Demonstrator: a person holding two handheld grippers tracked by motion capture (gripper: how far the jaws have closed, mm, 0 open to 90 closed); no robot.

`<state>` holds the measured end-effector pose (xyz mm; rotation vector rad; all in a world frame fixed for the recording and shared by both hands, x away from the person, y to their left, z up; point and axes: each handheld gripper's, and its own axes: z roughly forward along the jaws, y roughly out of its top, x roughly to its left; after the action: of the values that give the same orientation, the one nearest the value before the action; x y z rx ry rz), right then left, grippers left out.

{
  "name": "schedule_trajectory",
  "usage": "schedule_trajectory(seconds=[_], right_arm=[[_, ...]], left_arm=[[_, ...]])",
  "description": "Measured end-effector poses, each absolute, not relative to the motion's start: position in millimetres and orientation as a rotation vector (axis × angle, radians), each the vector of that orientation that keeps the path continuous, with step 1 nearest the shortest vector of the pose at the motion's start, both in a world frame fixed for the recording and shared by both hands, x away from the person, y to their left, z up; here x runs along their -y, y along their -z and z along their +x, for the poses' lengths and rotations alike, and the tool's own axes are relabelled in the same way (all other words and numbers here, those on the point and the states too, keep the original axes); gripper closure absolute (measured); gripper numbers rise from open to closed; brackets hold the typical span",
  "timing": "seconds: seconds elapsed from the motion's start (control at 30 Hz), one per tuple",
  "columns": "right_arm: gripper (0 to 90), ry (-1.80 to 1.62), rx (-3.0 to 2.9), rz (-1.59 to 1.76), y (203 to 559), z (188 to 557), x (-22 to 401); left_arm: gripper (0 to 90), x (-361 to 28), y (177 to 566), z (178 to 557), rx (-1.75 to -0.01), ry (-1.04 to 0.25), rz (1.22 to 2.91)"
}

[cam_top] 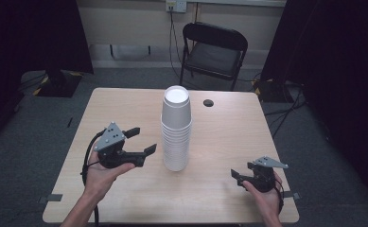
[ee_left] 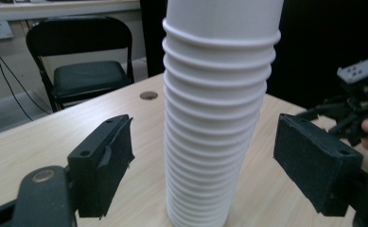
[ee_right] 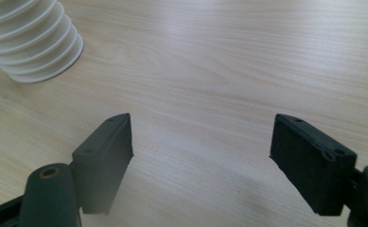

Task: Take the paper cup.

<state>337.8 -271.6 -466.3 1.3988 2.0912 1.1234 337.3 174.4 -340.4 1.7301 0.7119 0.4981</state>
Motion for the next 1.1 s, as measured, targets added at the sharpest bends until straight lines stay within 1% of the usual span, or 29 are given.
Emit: schedule_trajectory(seconds=[0.1, 0.23, 0.4, 0.43, 0.5, 0.7, 0.83, 0.9, 0.97, 1.07, 1.1], right_arm=[[21.3, -1.12, -2.099, 1.389, 466, 337, 271], [20.3, -1.11, -2.11, 1.366, 466, 337, 269], [20.3, -1.11, -2.127, 1.342, 466, 337, 266], [20.3, -1.113, -2.126, 1.338, 466, 337, 266], [20.3, -1.117, -2.122, 1.34, 465, 337, 266], [21.1, -1.113, -2.13, 1.329, 466, 336, 266], [21.0, -1.117, -2.134, 1.33, 466, 337, 266], [21.1, -1.116, -2.133, 1.333, 466, 337, 267], [21.3, -1.113, -2.132, 1.333, 466, 337, 267], [22.5, -1.12, -2.141, 1.321, 466, 336, 265], [22.5, -1.119, -2.145, 1.322, 466, 336, 265]], left_arm=[[18.5, -171, 337, 337, -0.683, -0.48, 1.707], [15.6, -166, 333, 337, -0.663, -0.496, 1.707], [15.5, -160, 325, 340, -0.643, -0.501, 1.712], [15.5, -159, 320, 341, -0.62, -0.48, 1.714], [15.6, -158, 317, 342, -0.614, -0.476, 1.714], [16.2, -153, 303, 351, -0.638, -0.479, 1.692], [16.2, -150, 298, 355, -0.621, -0.488, 1.685], [16.4, -149, 295, 358, -0.613, -0.453, 1.663], [16.0, -147, 292, 360, -0.614, -0.466, 1.659], [15.8, -141, 285, 363, -0.606, -0.518, 1.65], [15.8, -139, 283, 364, -0.601, -0.505, 1.643]])
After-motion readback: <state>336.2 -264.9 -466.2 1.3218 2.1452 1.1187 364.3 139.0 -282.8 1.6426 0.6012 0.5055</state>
